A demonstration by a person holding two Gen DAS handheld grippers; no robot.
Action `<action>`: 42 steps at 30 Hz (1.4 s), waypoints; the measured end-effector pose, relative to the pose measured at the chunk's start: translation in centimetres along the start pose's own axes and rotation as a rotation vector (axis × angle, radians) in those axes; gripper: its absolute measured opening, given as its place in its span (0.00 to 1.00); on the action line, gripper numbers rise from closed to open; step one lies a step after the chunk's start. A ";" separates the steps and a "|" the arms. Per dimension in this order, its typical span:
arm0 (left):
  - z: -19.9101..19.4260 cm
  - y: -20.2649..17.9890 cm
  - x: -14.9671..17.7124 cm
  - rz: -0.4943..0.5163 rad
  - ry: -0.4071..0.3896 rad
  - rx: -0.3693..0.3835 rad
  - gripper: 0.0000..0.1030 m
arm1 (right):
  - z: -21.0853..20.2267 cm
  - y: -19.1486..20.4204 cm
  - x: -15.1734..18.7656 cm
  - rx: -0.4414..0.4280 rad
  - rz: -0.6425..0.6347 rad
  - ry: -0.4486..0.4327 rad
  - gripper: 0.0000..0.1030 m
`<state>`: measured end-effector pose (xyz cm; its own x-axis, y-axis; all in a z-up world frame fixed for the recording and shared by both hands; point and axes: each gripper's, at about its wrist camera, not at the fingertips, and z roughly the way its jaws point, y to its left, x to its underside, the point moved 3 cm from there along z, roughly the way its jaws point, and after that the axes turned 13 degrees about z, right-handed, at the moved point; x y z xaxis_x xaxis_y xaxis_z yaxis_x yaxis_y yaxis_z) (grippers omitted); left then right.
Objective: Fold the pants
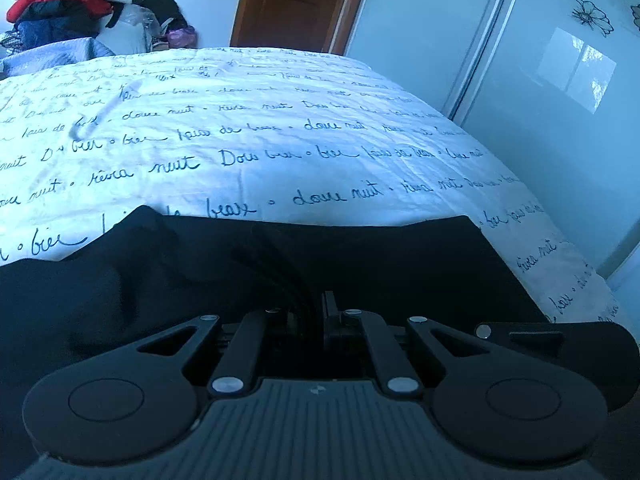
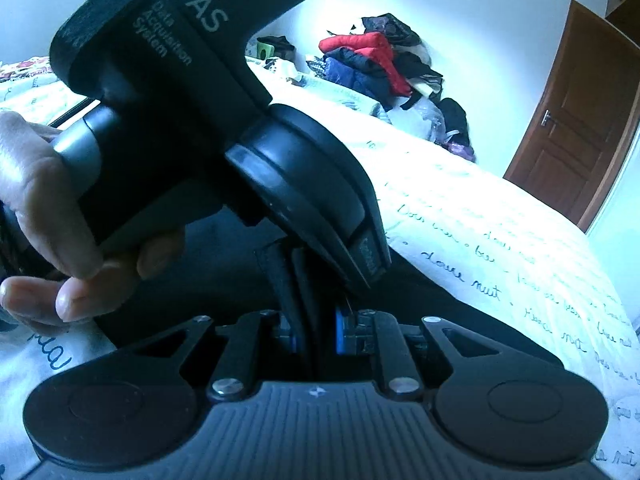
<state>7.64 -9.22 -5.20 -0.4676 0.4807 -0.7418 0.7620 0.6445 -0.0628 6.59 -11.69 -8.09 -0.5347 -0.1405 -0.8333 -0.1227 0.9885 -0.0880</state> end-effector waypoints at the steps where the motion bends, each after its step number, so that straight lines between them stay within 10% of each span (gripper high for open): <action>1: 0.0 0.1 0.1 0.000 -0.001 -0.002 0.13 | 0.4 -0.8 -0.1 -0.001 0.000 0.002 0.16; 10: 0.5 1.3 0.3 -0.064 0.010 -0.030 0.26 | -2.1 2.5 0.0 0.026 -0.031 0.038 0.24; 14: 0.3 1.8 0.2 -0.075 0.008 -0.038 0.20 | -4.7 2.1 -0.4 -0.057 -0.009 0.070 0.52; 17: 0.1 1.7 0.2 -0.051 -0.002 -0.045 0.18 | -8.8 0.4 -1.4 -0.143 0.012 0.075 0.55; 26: 0.3 1.3 0.3 -0.026 0.000 -0.067 0.17 | -19.5 -9.1 -4.8 0.208 -0.079 -0.117 0.71; 33: 0.0 1.3 0.3 -0.007 -0.001 -0.084 0.18 | -16.7 -16.8 -2.6 -0.169 0.525 0.045 0.73; 42: 0.4 1.2 0.5 0.004 0.009 -0.088 0.18 | -23.3 -20.4 -3.5 -0.631 0.848 0.028 0.78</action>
<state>8.56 -8.46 -5.91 -0.4689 0.4886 -0.7358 0.7219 0.6920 -0.0005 -8.52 -32.67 9.33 -0.6669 0.5738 -0.4754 -0.1078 0.5570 0.8235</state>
